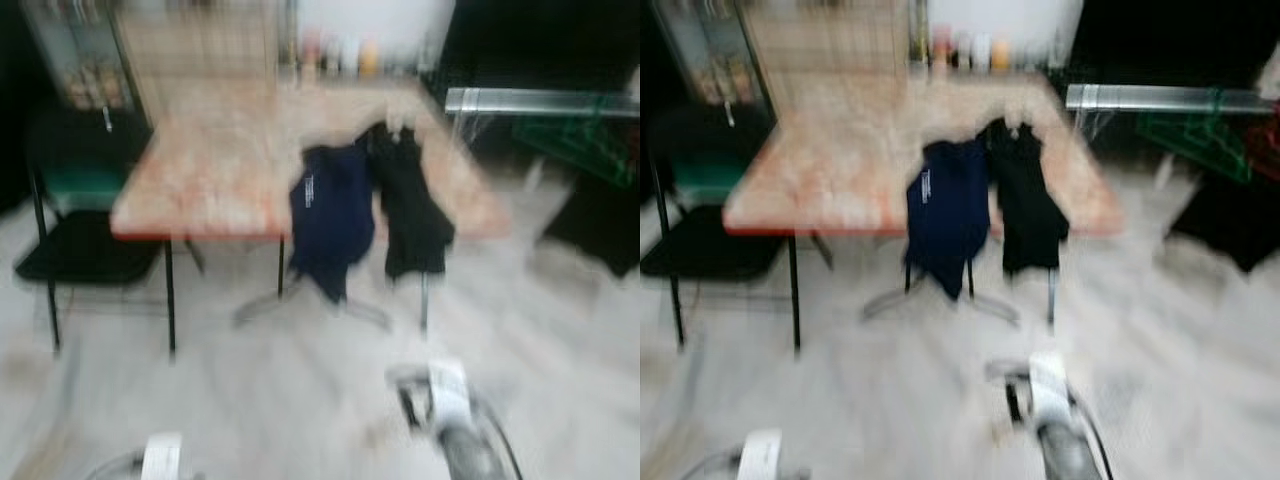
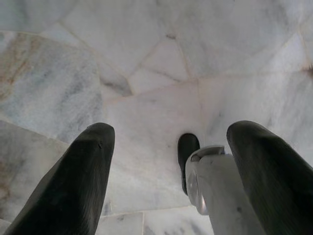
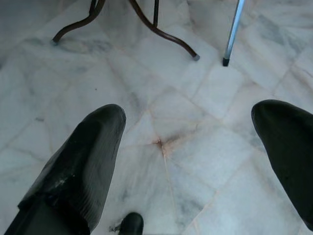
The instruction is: Hang hanger
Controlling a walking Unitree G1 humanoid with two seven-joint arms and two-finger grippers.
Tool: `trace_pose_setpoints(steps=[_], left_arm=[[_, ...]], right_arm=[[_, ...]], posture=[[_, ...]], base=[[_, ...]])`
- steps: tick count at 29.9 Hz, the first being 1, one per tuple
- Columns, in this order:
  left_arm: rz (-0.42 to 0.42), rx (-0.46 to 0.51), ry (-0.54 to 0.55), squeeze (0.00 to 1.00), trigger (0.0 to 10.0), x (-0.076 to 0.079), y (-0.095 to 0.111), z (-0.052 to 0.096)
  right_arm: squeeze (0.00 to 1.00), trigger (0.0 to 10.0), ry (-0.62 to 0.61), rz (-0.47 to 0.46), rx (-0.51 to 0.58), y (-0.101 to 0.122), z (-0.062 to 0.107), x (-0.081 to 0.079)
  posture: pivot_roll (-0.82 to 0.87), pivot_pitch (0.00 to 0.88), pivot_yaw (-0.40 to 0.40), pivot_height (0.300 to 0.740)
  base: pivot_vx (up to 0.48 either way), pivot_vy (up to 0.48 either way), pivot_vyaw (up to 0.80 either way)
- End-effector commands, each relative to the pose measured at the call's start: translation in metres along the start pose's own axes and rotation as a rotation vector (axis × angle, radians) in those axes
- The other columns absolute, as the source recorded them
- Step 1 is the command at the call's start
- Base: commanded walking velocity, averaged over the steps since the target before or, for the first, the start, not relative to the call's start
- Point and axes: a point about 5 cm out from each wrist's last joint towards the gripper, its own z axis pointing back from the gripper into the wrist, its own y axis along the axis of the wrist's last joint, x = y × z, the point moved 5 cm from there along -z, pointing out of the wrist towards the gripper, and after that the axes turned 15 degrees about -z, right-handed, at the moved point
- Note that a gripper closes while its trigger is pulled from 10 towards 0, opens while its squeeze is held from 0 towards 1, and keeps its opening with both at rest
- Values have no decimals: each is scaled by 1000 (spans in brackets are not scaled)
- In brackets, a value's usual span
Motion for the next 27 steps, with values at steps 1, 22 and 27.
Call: trace_pose_setpoints(steps=[1, 22, 27], left_arm=[[-14, -17, -12, 0, 10000, 3, 0, -1], [-29, -14, 5, 0, 10000, -3, 5, -2], [-28, 2, 30, 0, 10000, -16, 11, -3]], right_arm=[[0, 10000, -43, -27, -40, -10, 2, 5], [0, 10000, -67, -73, -343, -81, 23, 5], [0, 10000, -29, -131, -406, -92, 26, -6]], posture=[[24, 0, -29, 740], [39, 0, -13, 740], [48, 0, 4, 740]], base=[[0, 0, 0], [0, 0, 0], [0, 0, 0]])
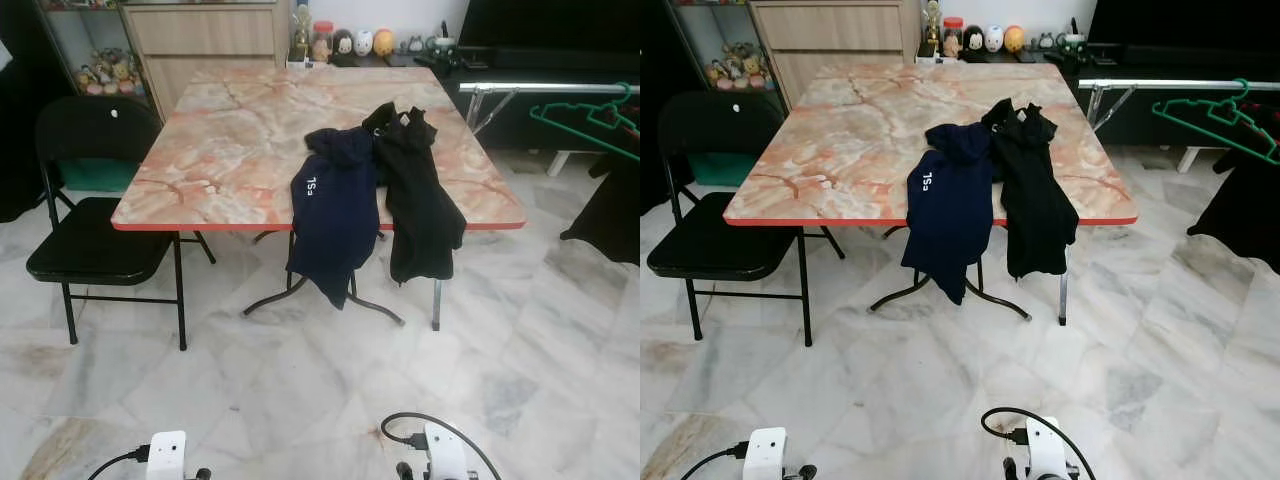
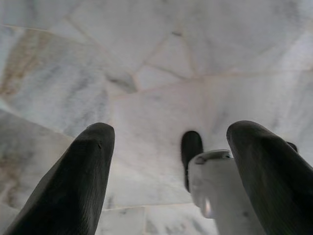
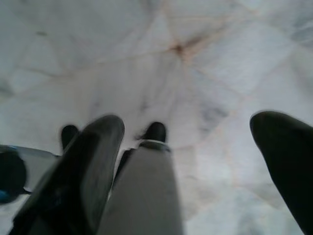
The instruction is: Hang hanger
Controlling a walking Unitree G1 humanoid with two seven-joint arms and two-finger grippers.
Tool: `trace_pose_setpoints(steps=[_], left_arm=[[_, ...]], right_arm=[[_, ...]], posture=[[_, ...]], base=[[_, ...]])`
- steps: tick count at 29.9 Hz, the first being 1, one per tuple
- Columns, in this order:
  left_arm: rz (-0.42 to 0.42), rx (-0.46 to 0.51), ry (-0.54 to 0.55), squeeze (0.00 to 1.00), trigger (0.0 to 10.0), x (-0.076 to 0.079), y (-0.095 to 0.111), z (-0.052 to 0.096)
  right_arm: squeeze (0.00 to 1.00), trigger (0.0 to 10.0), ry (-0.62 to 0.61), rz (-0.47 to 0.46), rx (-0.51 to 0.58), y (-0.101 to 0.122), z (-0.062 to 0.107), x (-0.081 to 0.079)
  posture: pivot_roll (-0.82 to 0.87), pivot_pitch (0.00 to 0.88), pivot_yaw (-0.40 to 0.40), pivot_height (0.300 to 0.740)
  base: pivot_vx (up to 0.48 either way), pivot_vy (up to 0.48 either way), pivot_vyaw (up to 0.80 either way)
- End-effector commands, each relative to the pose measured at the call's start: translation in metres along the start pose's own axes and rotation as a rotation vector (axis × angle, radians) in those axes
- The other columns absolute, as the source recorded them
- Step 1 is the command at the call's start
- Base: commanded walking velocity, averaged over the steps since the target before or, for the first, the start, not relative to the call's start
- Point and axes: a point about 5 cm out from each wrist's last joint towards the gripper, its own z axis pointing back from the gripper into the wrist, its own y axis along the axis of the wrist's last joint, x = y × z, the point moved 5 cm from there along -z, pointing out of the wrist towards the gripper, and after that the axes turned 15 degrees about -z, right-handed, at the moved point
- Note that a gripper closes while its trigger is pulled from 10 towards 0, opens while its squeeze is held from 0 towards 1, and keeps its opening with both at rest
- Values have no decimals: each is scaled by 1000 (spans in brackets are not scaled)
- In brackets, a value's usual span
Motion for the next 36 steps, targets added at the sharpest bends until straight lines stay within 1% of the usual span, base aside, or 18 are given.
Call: trace_pose_setpoints(steps=[1, 5, 8, 9, 10, 11, 13, 16, 17, 21, 23, 26, 33, 36], left_arm=[[-19, -1, 12, 0, 10000, -9, 3, -1], [-25, 15, 18, 0, 10000, -13, 10, -2], [-23, 40, 18, 0, 10000, -15, 17, -3], [-25, 44, 20, 0, 10000, -15, 18, -3], [-27, 45, 22, 0, 10000, -16, 18, -3], [-26, 47, 24, 0, 10000, -16, 19, -3], [-26, 48, 24, 0, 10000, -15, 19, -3], [-27, 46, 22, 0, 10000, -13, 19, -4], [-24, 43, 21, 0, 10000, -12, 19, -4], [-2, 39, 26, 0, 10000, -10, 17, -3], [-2, 38, 24, 0, 10000, -8, 16, -3], [5, 37, 25, 0, 10000, -8, 15, -3], [7, 41, 22, 0, 10000, -4, 16, -3], [6, 41, 20, 0, 10000, -3, 16, -3]], right_arm=[[0, 10000, 10, 3, -26, -5, 0, -4], [0, 10000, 4, -1, -14, -3, 0, -5], [0, 10000, 20, 52, -4, -1, -1, -9], [0, 10000, 24, 51, 3, 1, -1, -10], [0, 10000, 26, 47, 8, 2, -1, -10], [0, 10000, 31, 22, 16, 5, -1, -10], [0, 10000, 36, 21, 20, 7, -1, -10], [0, 10000, 36, 34, 16, 7, -1, -9], [0, 10000, 35, 53, 12, 6, -1, -8], [0, 10000, 27, 64, 18, 8, -1, -6], [0, 10000, 26, 66, 15, 5, 0, -5], [0, 10000, 32, 104, 1, 1, 0, -4], [0, 10000, 29, 91, 3, 0, 0, -2], [0, 10000, 30, 100, 1, 0, 0, -2]], posture=[[49, 0, 6, 740], [54, 0, 18, 740], [48, 0, 26, 740], [47, 0, 27, 740], [47, 0, 27, 740], [44, 0, 27, 740], [44, 0, 25, 740], [48, 0, 15, 740], [50, 0, 8, 740], [47, 0, 0, 740], [45, 0, -1, 740], [39, 0, -3, 740], [29, 0, -5, 740], [29, 0, -5, 740]], base=[[0, 0, 0], [0, 0, 0], [0, 0, 0], [0, 0, 0], [0, 0, 0], [0, 0, 0], [0, 0, 0], [0, 0, 0], [0, 0, 0], [0, 0, 0], [0, -272, 0], [0, -303, 0], [0, -301, 0], [0, -311, 0]])
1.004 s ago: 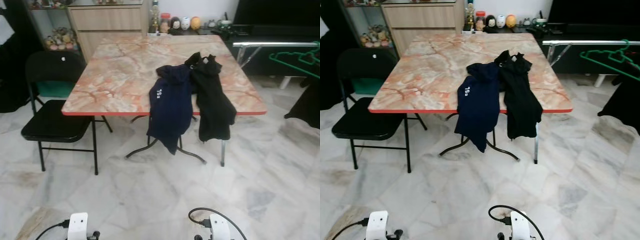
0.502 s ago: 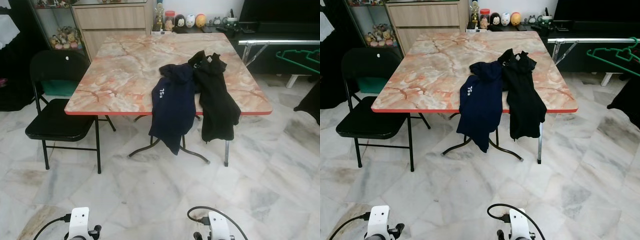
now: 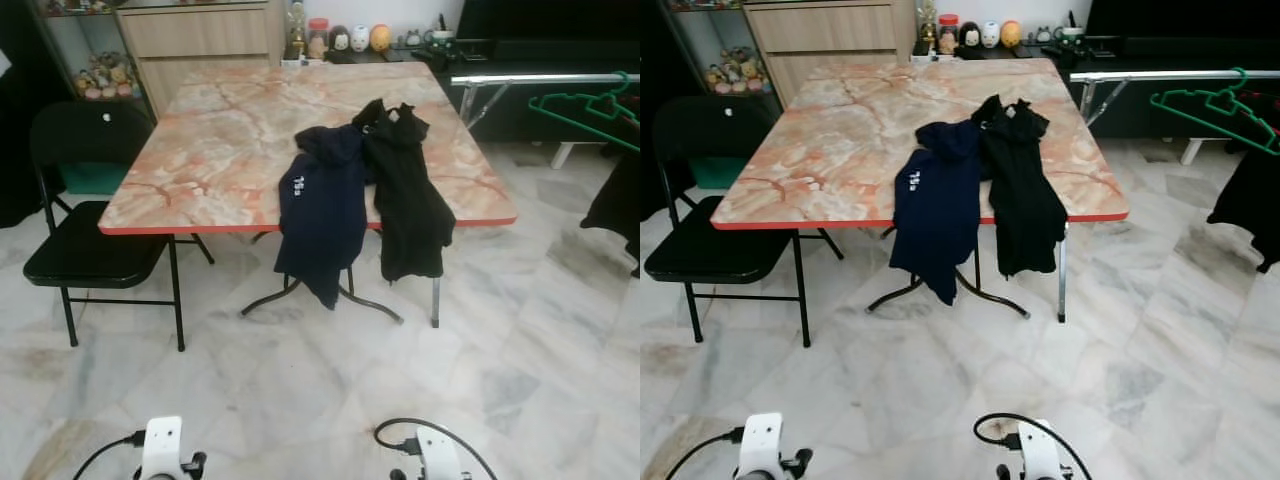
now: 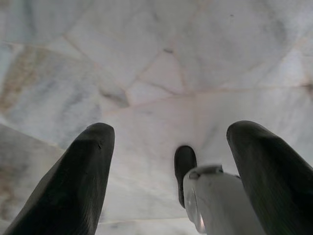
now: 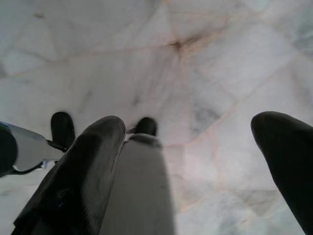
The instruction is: Hang hanger
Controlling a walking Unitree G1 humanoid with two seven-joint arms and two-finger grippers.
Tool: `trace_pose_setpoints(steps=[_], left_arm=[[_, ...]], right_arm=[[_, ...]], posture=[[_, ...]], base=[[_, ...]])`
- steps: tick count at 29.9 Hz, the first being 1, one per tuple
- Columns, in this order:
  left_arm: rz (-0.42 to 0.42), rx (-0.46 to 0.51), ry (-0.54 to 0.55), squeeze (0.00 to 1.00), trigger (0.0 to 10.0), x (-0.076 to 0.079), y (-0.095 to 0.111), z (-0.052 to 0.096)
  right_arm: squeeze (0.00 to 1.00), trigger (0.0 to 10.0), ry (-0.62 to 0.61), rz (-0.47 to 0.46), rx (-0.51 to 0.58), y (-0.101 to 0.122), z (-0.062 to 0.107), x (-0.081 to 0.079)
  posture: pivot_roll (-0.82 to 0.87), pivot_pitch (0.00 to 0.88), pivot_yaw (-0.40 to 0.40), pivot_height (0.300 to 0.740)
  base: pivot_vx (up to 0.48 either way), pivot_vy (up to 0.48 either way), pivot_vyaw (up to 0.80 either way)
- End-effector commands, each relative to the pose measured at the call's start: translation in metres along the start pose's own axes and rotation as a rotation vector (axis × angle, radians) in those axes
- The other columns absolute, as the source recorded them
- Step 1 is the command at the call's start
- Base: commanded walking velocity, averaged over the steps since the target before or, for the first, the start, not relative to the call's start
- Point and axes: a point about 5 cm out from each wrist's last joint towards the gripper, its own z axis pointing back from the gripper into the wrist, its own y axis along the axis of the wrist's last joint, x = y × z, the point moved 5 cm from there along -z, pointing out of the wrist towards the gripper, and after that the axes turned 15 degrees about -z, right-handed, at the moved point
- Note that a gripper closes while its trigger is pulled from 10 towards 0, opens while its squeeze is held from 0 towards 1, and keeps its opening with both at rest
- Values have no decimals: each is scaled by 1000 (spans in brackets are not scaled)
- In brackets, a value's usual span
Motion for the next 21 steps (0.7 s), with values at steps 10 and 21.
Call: trace_pose_setpoints(steps=[10, 21], left_arm=[[-11, -9, 10, 0, 10000, -3, -6, 1], [-9, -7, 8, 0, 10000, -2, -4, 1]], right_arm=[[0, 10000, 24, 42, -4, -1, 0, -6], [0, 10000, 26, 25, 7, 2, -1, -7]], posture=[[23, 0, -3, 740], [21, 0, 1, 740]], base=[[0, -316, 0], [0, -317, 0]])
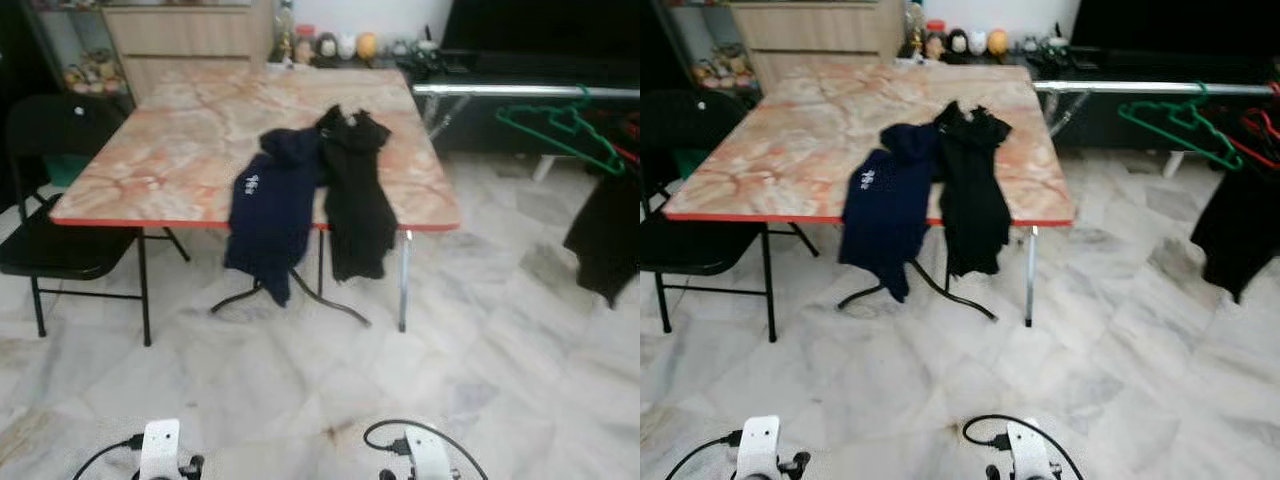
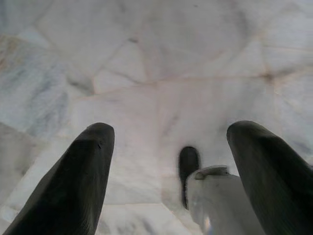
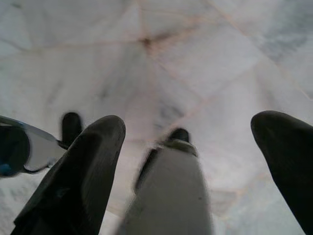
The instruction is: Hang hanger
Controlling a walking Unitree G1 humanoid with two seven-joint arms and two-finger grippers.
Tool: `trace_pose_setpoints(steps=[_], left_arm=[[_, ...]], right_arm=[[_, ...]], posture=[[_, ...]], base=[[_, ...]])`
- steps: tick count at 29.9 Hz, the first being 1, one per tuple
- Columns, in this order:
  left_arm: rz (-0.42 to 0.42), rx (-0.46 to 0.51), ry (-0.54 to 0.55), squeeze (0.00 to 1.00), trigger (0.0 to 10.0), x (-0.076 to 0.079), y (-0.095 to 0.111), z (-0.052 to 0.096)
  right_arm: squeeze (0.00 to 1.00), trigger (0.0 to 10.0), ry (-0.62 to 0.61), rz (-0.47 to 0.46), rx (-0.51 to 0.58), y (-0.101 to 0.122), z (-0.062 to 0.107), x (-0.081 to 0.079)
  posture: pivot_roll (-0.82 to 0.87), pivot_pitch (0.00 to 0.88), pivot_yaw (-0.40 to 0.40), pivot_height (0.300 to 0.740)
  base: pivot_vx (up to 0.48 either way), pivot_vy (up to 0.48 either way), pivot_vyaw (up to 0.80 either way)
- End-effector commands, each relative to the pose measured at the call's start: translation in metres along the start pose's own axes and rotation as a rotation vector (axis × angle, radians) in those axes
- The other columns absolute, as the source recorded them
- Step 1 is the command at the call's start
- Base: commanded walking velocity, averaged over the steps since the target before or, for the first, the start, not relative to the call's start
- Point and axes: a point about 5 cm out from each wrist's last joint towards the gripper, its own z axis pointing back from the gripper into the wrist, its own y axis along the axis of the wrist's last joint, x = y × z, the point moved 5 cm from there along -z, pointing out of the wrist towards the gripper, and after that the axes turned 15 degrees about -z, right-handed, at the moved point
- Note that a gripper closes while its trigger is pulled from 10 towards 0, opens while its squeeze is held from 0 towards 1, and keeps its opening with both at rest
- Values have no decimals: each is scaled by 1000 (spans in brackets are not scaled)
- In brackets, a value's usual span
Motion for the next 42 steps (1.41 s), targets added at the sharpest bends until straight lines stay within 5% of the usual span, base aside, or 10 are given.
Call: trace_pose_setpoints(steps=[1, 32, 42], left_arm=[[-6, -7, 4, 0, 10000, -2, -3, 1], [-1, -4, 2, 0, 10000, -2, 0, 0], [20, -2, 10, 0, 10000, -3, 0, 0]], right_arm=[[0, 10000, 0, -13, 15, 5, 0, 0], [0, 10000, -22, -59, 26, 8, 0, 3], [0, 10000, -24, -82, 43, 11, 0, 3]], posture=[[20, 0, 1, 740], [21, 0, 9, 740], [16, 0, 9, 740]], base=[[0, -315, 0], [0, -316, 0], [0, 0, 0]])
